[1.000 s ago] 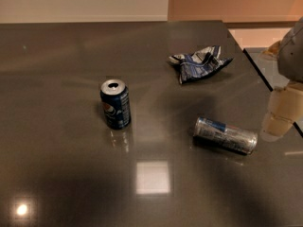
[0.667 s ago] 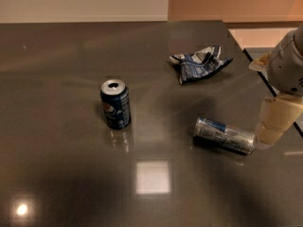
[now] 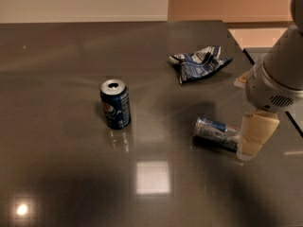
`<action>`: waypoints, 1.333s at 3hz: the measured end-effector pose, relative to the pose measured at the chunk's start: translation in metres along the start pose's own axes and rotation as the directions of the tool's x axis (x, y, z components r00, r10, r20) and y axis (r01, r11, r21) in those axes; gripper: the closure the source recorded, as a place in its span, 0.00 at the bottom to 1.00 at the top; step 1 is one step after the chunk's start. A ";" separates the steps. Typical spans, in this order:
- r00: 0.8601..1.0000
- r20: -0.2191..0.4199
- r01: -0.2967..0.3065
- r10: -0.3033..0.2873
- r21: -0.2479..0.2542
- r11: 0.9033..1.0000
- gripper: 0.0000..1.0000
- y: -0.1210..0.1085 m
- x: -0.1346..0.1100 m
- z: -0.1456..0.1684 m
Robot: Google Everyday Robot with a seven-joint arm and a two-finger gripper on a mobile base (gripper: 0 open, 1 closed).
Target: Pick redbull can
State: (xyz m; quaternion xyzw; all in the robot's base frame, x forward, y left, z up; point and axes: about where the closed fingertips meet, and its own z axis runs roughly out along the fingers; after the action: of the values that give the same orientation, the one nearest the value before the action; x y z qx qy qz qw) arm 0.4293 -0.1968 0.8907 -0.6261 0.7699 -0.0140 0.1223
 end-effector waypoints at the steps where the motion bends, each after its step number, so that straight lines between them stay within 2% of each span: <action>1: 1.000 -0.030 -0.007 0.006 -0.026 1.000 0.00 0.005 -0.002 0.021; 2: 0.998 -0.065 -0.011 0.008 -0.040 0.999 0.00 0.014 -0.004 0.036; 3: 0.996 -0.089 -0.007 0.003 -0.047 0.999 0.08 0.021 -0.005 0.047; 4: 0.995 -0.102 0.002 -0.008 -0.054 0.999 0.24 0.025 -0.007 0.054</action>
Offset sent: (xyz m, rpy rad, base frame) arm -0.0102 0.0169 -0.0606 -0.0889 0.0927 -0.0207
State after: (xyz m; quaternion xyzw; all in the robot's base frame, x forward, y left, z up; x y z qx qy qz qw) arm 0.4178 -0.1774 0.8356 -0.6297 0.7736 -0.0254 0.0659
